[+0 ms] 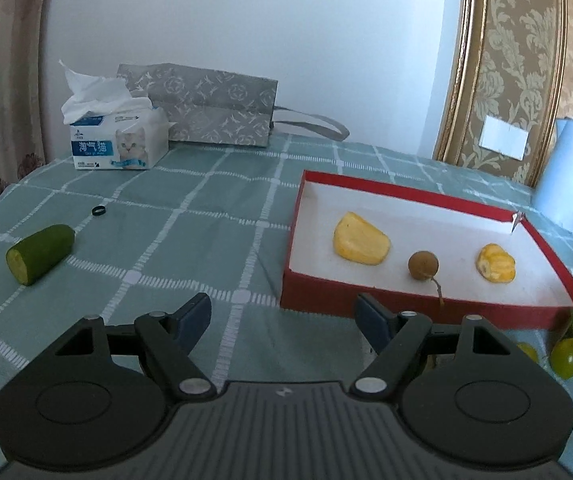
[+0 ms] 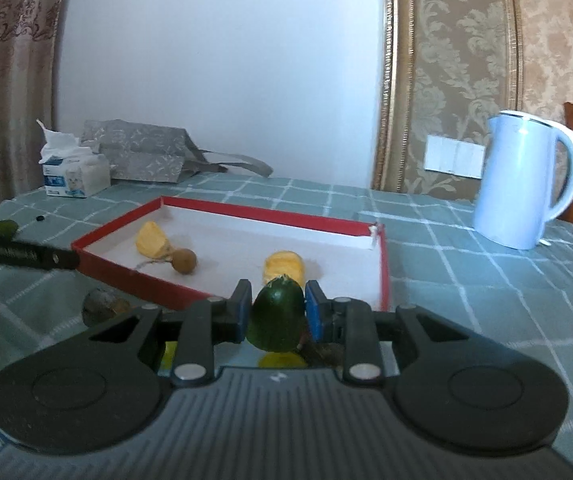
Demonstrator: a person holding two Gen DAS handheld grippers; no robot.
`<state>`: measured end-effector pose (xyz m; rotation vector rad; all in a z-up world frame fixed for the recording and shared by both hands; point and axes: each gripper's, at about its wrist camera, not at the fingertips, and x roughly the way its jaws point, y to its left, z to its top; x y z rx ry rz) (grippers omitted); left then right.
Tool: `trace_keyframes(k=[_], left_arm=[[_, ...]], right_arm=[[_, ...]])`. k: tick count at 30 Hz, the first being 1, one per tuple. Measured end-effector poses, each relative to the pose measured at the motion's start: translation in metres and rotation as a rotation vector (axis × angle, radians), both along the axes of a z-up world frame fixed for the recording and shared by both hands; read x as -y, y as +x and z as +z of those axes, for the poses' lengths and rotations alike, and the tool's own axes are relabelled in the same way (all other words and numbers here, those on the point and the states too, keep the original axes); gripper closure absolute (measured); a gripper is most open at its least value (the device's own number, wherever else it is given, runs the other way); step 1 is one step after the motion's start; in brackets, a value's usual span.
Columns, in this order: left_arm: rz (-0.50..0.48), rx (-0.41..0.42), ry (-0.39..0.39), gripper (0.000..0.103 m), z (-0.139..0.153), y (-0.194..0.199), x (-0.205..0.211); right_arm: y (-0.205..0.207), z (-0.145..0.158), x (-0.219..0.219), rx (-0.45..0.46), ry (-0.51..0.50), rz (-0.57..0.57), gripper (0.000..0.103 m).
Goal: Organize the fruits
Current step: 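Lower the dark green fruit into the tray and open the right tool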
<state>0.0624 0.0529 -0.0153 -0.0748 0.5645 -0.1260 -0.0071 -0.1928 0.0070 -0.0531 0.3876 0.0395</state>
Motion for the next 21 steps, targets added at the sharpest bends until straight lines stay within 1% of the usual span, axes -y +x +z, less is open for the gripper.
trace_keyframes(k=[5,8,14,18,19,21], left_arm=[[0.001,-0.031,0.012,0.024,-0.004,0.004,0.001],[0.002,-0.052,0.010,0.024,-0.007,0.007,0.000],[-0.003,-0.064,-0.017,0.024,-0.007,0.009,-0.004],[-0.009,-0.073,-0.033,0.024,-0.007,0.010,-0.006],[-0.011,-0.076,-0.036,0.024,-0.007,0.010,-0.006],[-0.019,-0.084,-0.045,0.024,-0.008,0.011,-0.006]], right_arm=[[0.042,0.017,-0.016,-0.023,-0.021,0.045,0.076],[0.077,0.019,-0.027,-0.068,-0.038,0.043,0.076],[0.140,0.003,-0.040,-0.198,-0.039,0.019,0.076],[0.167,-0.010,-0.048,-0.271,-0.064,-0.003,0.076],[0.172,-0.012,-0.050,-0.281,-0.065,-0.012,0.076],[0.174,-0.014,-0.054,-0.275,-0.091,-0.030,0.076]])
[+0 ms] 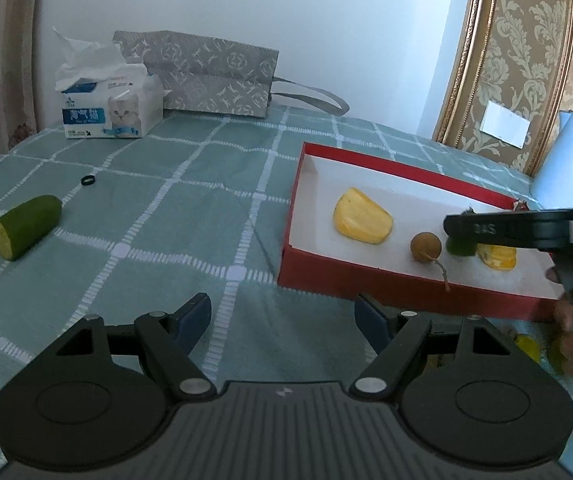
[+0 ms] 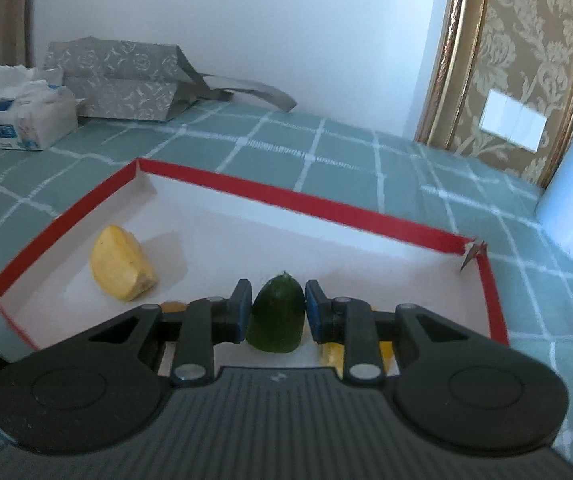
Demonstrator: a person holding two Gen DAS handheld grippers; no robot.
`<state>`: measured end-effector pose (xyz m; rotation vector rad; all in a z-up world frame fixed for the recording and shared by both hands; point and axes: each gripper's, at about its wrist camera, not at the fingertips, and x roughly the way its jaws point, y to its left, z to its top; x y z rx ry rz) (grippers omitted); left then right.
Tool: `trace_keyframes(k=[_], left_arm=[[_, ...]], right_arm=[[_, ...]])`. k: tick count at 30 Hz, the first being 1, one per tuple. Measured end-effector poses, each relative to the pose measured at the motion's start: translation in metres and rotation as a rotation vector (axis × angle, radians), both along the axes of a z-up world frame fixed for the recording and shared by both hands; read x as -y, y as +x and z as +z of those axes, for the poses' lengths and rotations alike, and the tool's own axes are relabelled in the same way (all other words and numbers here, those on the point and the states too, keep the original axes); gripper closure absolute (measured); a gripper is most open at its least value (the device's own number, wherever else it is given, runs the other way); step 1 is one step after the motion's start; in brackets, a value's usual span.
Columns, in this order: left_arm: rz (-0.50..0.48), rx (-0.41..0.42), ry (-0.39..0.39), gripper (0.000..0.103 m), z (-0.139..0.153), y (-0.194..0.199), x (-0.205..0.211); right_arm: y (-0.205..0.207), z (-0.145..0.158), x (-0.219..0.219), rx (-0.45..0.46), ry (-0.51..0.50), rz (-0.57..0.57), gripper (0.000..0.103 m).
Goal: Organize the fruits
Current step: 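Lower the dark green fruit into the tray and open the right tool, then move the open left tool down to the dark bark-covered chunk beside the tray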
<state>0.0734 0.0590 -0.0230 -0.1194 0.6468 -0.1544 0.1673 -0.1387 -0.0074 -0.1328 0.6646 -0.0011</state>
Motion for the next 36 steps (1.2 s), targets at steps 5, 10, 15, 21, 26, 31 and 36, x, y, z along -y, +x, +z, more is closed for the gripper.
trace_keyframes(k=[5,10,15,21,26,31,36], left_arm=[[-0.010,-0.006,-0.008,0.024,-0.001,0.001,0.000],[0.002,-0.008,-0.002,0.024,-0.002,0.001,0.000],[0.007,-0.001,0.000,0.024,-0.002,0.000,0.000],[0.000,0.023,0.013,0.024,0.000,-0.005,0.004],[-0.009,0.046,0.003,0.024,0.003,-0.008,0.007],[-0.036,0.063,-0.026,0.024,0.005,-0.015,0.013],[-0.056,0.058,0.005,0.024,0.003,-0.018,0.029]], right_arm=[[0.004,-0.001,-0.004,-0.014,-0.006,-0.023,0.060],[-0.024,0.011,0.006,0.100,-0.017,-0.054,0.018],[-0.107,0.033,0.028,0.325,-0.017,-0.048,0.004],[-0.188,0.014,0.034,0.580,-0.246,-0.120,0.000],[-0.207,0.005,0.041,0.586,-0.269,-0.145,0.000],[-0.206,0.004,0.043,0.547,-0.245,-0.159,0.000],[-0.206,0.004,0.049,0.535,-0.225,-0.175,0.000]])
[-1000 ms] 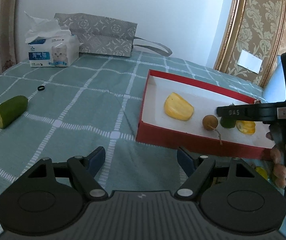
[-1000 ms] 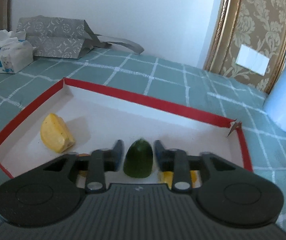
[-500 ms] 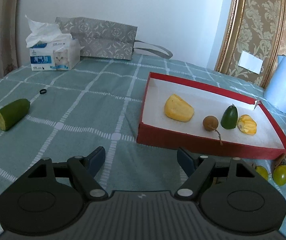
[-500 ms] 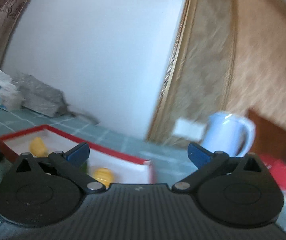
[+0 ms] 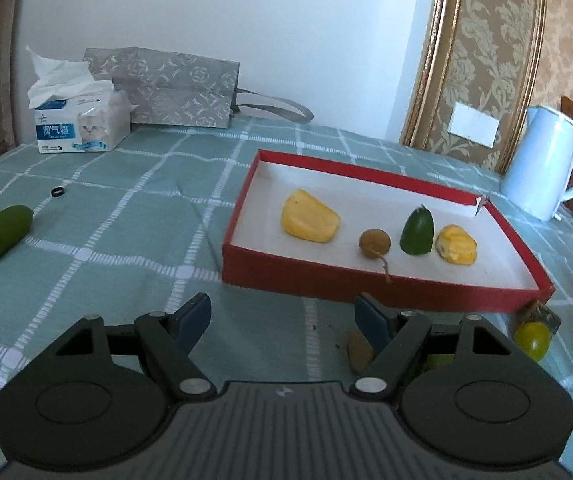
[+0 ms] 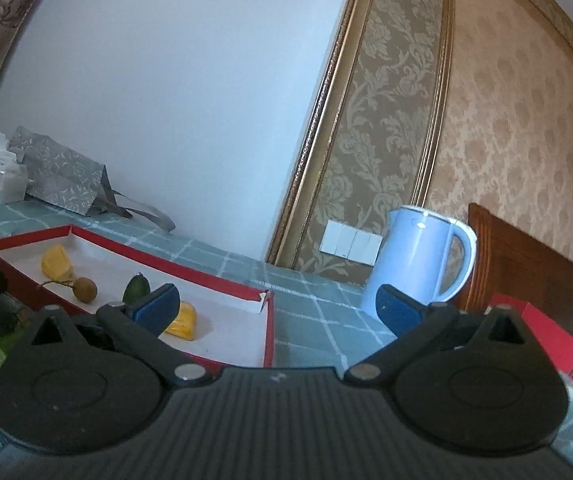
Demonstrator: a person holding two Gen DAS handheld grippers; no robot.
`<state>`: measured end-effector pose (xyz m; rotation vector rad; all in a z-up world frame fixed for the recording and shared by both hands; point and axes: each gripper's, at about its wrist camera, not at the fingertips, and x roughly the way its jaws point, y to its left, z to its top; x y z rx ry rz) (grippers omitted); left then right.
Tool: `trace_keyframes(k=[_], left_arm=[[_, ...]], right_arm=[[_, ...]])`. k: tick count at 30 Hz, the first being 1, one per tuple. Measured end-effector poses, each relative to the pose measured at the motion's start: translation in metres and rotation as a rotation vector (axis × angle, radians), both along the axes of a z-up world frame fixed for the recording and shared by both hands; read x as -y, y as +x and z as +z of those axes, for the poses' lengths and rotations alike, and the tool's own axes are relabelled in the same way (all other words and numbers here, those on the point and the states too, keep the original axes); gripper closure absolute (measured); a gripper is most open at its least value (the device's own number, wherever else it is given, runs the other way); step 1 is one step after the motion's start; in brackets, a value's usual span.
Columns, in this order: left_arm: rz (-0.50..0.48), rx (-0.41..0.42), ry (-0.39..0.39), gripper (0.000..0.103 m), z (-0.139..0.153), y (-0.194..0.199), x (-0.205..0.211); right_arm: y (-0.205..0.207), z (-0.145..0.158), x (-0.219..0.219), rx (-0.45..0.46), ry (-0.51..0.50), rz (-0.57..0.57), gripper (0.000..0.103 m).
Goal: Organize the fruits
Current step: 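Move the open left tool down to the dark bark-covered chunk beside the tray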
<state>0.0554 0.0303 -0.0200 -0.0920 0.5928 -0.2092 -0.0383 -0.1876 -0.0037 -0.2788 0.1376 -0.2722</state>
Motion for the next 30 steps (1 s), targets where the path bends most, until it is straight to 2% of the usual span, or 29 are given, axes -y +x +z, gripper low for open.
trace_keyframes(k=[5,10,17,23,30], left_arm=[[0.022,0.013,0.025,0.024,0.000,-0.003,0.008],[0.034,0.020,-0.031,0.024,0.003,-0.004,0.001],[-0.082,0.048,-0.054,0.024,0.007,-0.014,0.011],[-0.103,0.057,0.041,0.024,0.003,-0.017,0.031],[-0.121,0.041,0.043,0.023,0.001,-0.017,0.026]], right_arm=[[0.002,0.001,0.005,-0.017,0.037,0.000,0.000],[0.003,0.001,0.006,-0.023,0.047,-0.001,0.000],[0.004,0.000,0.005,-0.032,0.044,-0.004,0.000],[0.005,-0.001,0.004,-0.035,0.044,-0.002,0.000],[0.004,-0.001,0.004,-0.034,0.044,-0.004,0.000]])
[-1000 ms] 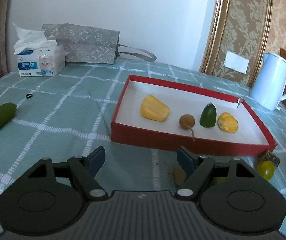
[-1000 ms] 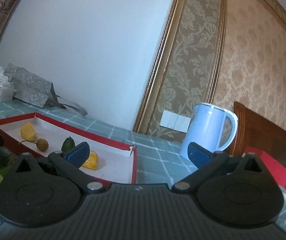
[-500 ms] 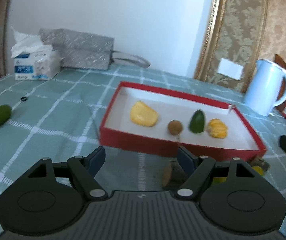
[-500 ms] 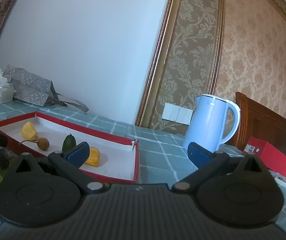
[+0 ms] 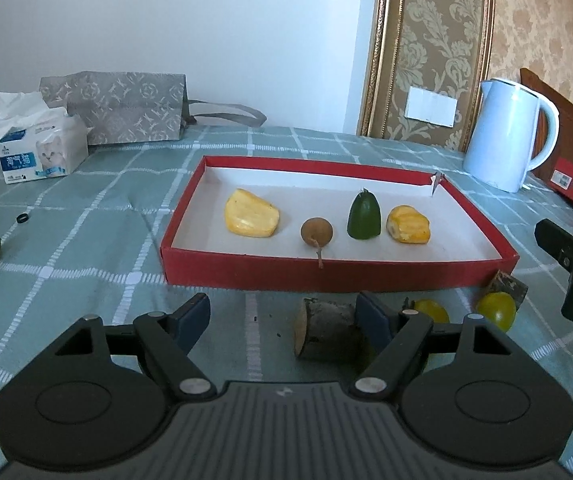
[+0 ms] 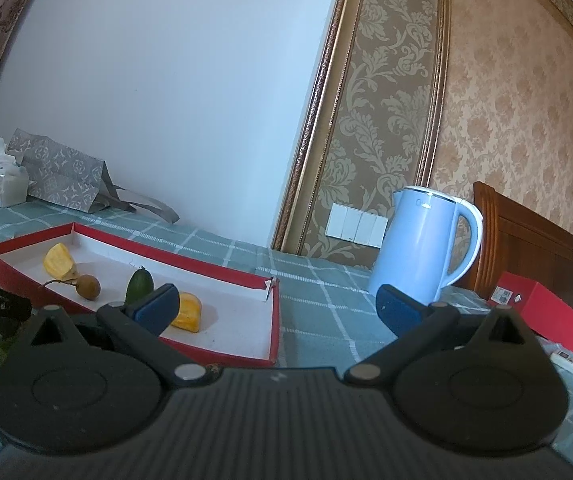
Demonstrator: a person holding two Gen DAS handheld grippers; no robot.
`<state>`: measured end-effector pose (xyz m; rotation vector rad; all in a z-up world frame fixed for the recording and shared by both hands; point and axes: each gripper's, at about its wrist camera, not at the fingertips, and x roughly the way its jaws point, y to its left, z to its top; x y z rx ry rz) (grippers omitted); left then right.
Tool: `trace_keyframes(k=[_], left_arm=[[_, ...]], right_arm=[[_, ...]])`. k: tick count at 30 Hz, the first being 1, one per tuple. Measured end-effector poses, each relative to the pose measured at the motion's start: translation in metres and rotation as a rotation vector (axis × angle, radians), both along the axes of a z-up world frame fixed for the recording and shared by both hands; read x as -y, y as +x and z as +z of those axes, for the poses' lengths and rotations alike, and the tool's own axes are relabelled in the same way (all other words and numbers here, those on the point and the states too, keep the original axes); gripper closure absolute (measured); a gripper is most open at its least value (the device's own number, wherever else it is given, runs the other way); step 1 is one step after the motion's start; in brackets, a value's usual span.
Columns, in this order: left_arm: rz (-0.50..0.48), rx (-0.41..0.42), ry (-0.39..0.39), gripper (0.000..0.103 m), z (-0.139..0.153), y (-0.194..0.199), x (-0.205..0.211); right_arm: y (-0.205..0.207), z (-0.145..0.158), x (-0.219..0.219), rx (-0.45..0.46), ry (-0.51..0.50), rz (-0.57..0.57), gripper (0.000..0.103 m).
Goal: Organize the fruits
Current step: 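Move the open left tool down to the dark bark-covered chunk beside the tray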
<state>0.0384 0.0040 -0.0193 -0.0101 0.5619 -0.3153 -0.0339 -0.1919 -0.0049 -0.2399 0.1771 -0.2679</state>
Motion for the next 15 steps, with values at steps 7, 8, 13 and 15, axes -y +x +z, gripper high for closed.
trace_keyframes(k=[7,8,13,15], left_arm=[[0.013,0.029,0.056,0.019,0.000,-0.007,-0.011],[0.016,0.025,0.054,0.019,0.000,-0.007,-0.012],[0.014,0.002,0.109,0.019,-0.003,0.001,0.000],[0.007,-0.004,0.131,0.019,-0.006,0.003,0.006]], right_arm=[[0.000,0.001,-0.001,0.003,0.004,0.003,0.000],[0.000,0.001,-0.001,0.004,0.002,0.002,0.000],[0.001,0.001,-0.001,0.007,-0.002,-0.001,0.000],[0.002,0.001,-0.002,0.004,0.000,-0.002,0.000]])
